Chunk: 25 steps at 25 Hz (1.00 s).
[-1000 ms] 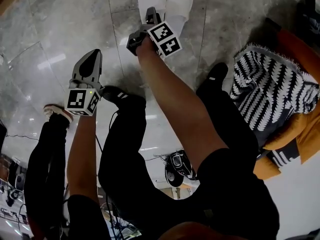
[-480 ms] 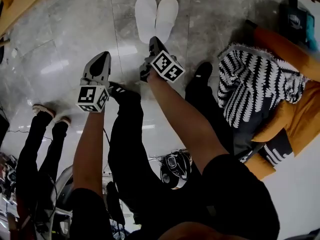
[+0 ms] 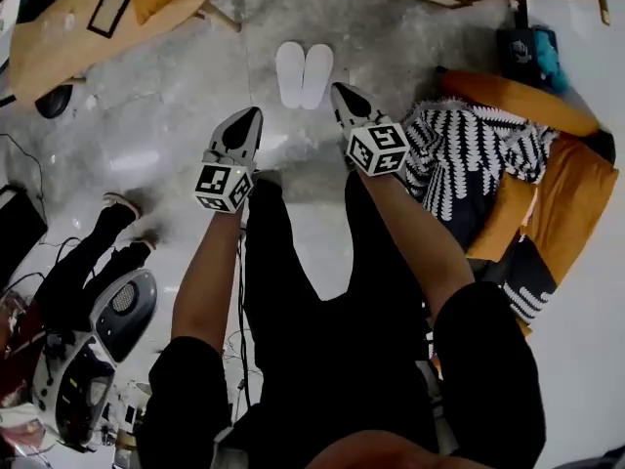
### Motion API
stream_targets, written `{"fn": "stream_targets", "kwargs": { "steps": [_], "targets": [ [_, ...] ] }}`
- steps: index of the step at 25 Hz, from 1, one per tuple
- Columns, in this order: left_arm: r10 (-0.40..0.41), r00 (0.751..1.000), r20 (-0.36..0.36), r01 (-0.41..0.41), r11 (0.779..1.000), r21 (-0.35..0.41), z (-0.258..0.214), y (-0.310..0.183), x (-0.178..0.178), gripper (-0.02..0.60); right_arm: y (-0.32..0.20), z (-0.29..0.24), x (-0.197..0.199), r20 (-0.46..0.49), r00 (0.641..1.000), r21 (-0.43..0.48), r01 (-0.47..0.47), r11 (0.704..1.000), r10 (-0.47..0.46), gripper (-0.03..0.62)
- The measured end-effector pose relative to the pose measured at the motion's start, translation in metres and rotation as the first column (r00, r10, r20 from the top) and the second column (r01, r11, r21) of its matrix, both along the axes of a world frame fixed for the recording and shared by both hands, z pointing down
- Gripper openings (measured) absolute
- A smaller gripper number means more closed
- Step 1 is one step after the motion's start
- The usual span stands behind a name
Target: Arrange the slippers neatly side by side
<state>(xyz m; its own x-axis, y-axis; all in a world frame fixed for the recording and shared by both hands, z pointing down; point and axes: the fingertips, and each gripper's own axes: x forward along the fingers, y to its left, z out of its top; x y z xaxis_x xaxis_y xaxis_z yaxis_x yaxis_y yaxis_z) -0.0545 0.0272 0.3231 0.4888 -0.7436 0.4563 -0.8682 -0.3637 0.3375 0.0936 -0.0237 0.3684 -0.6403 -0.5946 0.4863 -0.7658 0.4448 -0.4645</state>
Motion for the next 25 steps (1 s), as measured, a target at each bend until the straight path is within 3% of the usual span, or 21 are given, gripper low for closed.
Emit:
{"fn": "stream_targets", "kwargs": {
  "steps": [5, 10, 13, 17, 20, 22, 25],
  "targets": [
    [-0.005, 0.998, -0.066, 0.012, 0.995, 0.098, -0.134, -0.002, 0.025, 0.014, 0.003, -0.181, 0.021, -0.003, 0.976, 0.233, 0.214, 0.949, -0.22, 0.031],
    [-0.032, 0.997, -0.07, 0.047, 0.975, 0.219, -0.254, -0.002, 0.048, 0.014, 0.018, -0.332, 0.055, 0.034, 0.934, 0.418, 0.309, 0.854, -0.355, 0.031],
    [-0.046, 0.998, -0.047, 0.058, 0.952, 0.301, -0.32, -0.002, 0.055, 0.014, 0.024, -0.404, 0.071, 0.019, 0.906, 0.523, 0.351, 0.776, -0.423, 0.031],
    [-0.094, 0.995, -0.029, 0.098, 0.921, 0.376, -0.397, 0.011, 0.073, 0.014, 0.026, -0.481, 0.104, 0.01, 0.892, 0.617, 0.35, 0.705, -0.452, 0.031],
    [-0.072, 0.997, 0.021, 0.056, 0.897, 0.438, -0.445, 0.022, 0.086, 0.014, 0.031, -0.53, 0.12, -0.002, 0.893, 0.679, 0.332, 0.655, -0.45, 0.031],
    [-0.041, 0.998, 0.052, 0.011, 0.875, 0.483, -0.472, 0.031, 0.085, 0.014, 0.038, -0.556, 0.119, -0.015, 0.903, 0.705, 0.314, 0.636, -0.429, 0.031],
    [-0.013, 0.999, 0.03, -0.005, 0.845, 0.535, -0.505, 0.042, 0.068, 0.014, 0.044, -0.574, 0.113, -0.054, 0.925, 0.718, 0.298, 0.629, -0.377, 0.031]
  ]
}}
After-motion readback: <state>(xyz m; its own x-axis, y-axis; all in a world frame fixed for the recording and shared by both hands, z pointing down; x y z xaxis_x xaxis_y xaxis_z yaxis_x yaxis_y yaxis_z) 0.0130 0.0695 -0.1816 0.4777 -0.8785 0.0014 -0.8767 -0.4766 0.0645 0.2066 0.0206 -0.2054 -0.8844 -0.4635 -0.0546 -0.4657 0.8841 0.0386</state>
